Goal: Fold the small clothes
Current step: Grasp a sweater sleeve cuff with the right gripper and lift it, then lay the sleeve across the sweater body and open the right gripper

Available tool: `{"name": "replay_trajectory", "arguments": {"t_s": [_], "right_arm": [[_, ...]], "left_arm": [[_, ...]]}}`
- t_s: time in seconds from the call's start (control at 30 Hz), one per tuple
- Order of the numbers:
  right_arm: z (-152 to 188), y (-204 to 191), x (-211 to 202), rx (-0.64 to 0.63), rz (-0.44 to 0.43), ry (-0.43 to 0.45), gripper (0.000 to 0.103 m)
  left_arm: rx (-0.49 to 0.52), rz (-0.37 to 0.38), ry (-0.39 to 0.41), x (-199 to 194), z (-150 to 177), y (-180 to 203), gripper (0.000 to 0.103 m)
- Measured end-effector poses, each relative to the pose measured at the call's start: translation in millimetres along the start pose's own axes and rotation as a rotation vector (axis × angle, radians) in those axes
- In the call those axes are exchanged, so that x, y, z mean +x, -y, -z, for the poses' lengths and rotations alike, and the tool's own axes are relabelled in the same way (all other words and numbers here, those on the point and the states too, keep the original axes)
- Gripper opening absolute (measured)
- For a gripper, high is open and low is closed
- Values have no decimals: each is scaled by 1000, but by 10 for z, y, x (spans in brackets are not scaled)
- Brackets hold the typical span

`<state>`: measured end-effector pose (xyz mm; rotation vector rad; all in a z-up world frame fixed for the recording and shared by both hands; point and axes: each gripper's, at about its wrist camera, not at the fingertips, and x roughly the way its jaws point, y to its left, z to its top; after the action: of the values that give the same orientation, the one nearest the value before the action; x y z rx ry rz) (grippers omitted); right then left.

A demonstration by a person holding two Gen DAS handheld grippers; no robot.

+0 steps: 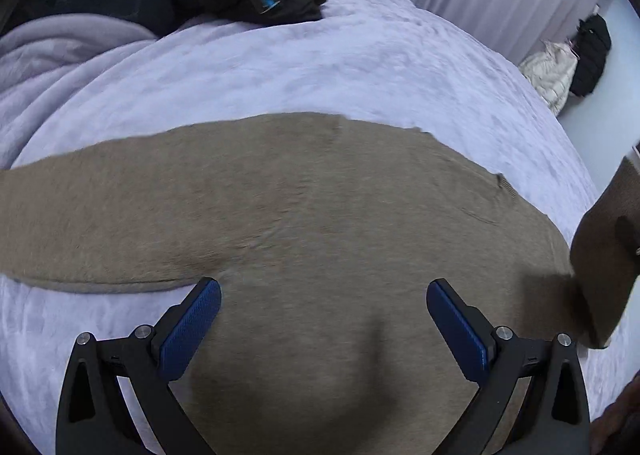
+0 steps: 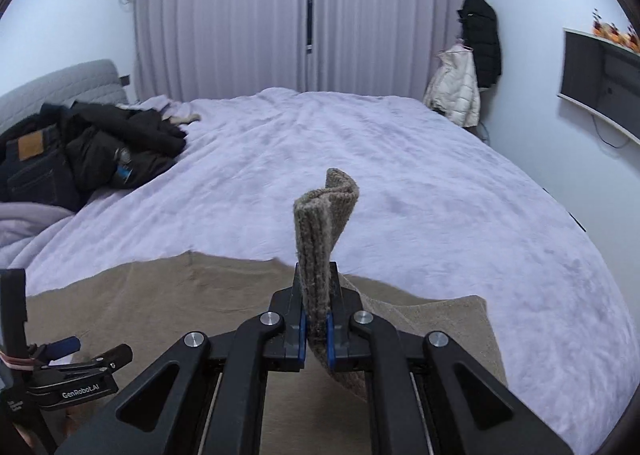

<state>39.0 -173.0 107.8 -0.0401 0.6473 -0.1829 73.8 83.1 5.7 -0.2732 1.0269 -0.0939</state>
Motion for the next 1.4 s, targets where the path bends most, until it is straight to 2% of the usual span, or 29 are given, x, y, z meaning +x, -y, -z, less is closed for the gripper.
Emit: {"name": "replay_trajectory", "arguments": {"t_s": [0.13, 0.2, 0.3, 0.47, 0.6, 0.67, 0.73, 0.77, 0.8, 0.83, 0.87, 0.9, 0.97, 1.03, 1.1, 1.2, 1.27, 1.3, 1.37, 1.4], "right_arm": [[359, -733, 444, -114, -3, -112, 7], [585, -916, 644, -157, 0, -168, 7], [736, -1127, 798, -220, 19, -206, 7], [537, -1207, 631, -186, -20, -170, 7], [301, -1380, 472, -190, -74, -114, 7], [286, -1480, 495, -190, -122, -132, 7], [295, -1544, 638, -155, -217, -187, 10], [321, -1555, 711, -145, -264, -226, 21], [334, -1554, 781, -134, -295, -262, 39], [350, -1530, 818, -113, -331, -284, 49], [356, -1487, 807, -95, -369, -286, 64], [361, -1438, 764, -84, -392, -271, 67], [338, -1288, 603, -92, -410, -224, 67], [332, -1016, 396, -94, -383, -173, 68], [339, -671, 230, -98, -305, -141, 73], [504, -89, 37, -167, -70, -91, 79], [703, 254, 36, -255, 133, -104, 79], [791, 415, 62, -277, 198, -121, 79], [933, 702, 134, -275, 274, -166, 79], [969, 805, 162, -257, 277, -183, 79]], "left_arm": [[-71, 10, -32, 79, 125, -377, 103], [-73, 27, -31, 78, 192, -448, 103], [-56, 46, -2, -4, 217, -442, 103], [-85, 95, 52, -196, 193, -512, 103], [-86, 96, 87, -290, 189, -549, 102], [-112, 74, 92, -290, 181, -636, 102], [-150, 90, 75, -264, 170, -734, 102], [-176, 84, 78, -276, 183, -794, 102], [-195, 78, 84, -290, 191, -843, 102], [-207, 72, 86, -300, 192, -874, 102], [-209, 67, 84, -303, 189, -878, 102], [-204, 65, 82, -311, 185, -858, 102], [-174, 69, 86, -356, 182, -732, 102], [-123, 88, 93, -413, 178, -508, 102], [-60, 126, 89, -450, 182, -214, 102], [42, 177, 45, -374, 193, 320, 102], [116, 201, 23, -258, 172, 697, 102], [144, 208, 16, -195, 156, 857, 102], [177, 216, -10, -10, 100, 1130, 102], [183, 207, -20, 90, 74, 1204, 102]]}}
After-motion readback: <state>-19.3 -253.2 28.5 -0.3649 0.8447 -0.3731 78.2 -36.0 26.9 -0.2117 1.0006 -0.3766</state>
